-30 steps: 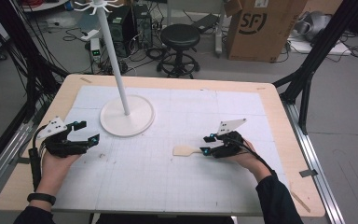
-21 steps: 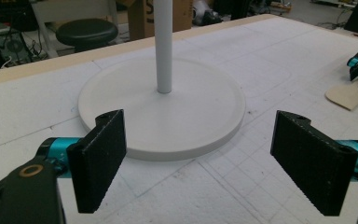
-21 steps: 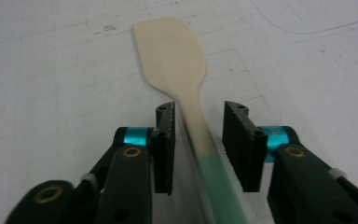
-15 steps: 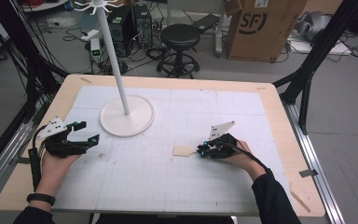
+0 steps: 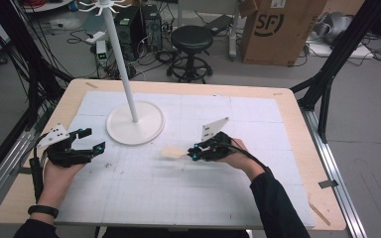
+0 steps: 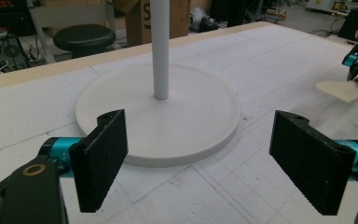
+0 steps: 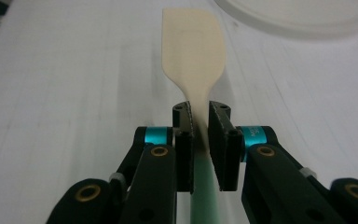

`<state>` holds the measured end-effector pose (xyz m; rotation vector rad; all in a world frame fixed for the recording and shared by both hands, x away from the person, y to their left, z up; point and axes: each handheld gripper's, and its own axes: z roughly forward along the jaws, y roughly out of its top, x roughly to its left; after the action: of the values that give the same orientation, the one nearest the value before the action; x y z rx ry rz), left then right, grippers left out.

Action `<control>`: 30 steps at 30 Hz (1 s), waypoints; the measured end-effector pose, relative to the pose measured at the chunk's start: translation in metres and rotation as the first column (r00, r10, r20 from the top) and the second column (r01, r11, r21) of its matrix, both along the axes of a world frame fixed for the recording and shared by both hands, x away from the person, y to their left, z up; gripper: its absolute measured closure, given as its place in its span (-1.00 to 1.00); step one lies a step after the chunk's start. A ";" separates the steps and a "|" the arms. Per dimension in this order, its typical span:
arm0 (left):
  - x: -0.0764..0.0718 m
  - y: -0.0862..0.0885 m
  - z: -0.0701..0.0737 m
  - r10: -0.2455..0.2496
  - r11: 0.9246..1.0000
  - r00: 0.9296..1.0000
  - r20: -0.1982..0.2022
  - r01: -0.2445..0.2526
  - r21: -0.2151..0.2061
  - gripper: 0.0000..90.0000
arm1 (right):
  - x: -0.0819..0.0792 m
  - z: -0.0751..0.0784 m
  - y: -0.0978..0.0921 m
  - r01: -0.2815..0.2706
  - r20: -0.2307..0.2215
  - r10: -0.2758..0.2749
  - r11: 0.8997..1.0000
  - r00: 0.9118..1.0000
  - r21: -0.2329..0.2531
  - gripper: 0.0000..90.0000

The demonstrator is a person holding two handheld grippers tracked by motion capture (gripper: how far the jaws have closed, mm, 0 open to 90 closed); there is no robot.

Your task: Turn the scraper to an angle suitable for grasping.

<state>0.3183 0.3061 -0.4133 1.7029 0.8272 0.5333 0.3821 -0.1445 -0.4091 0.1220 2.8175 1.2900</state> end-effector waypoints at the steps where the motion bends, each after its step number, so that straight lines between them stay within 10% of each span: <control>1: 0.000 0.000 0.000 -0.002 1.000 1.000 -0.001 0.002 -0.001 -0.56 | 0.001 0.001 0.010 -0.028 0.001 0.028 1.000 1.000 -0.010 0.80; 12: -0.002 -0.003 0.000 -0.020 1.000 1.000 -0.007 0.020 -0.006 -0.55 | 0.000 -0.014 0.111 -0.257 -0.028 0.255 0.964 0.966 -0.075 0.80; 20: 0.000 -0.006 -0.002 -0.037 0.999 0.999 -0.014 0.037 -0.002 -0.55 | -0.006 -0.027 0.137 -0.309 -0.029 0.308 0.942 0.951 -0.128 0.77; 30: 0.000 -0.006 -0.002 -0.054 0.999 0.998 -0.014 0.054 -0.002 -0.55 | -0.003 0.004 0.100 -0.158 0.007 0.158 0.987 0.987 -0.004 0.03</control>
<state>0.3178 0.2998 -0.4153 1.7244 0.7895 0.4838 0.3787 -0.0447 -0.4052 -0.1084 2.8737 1.3100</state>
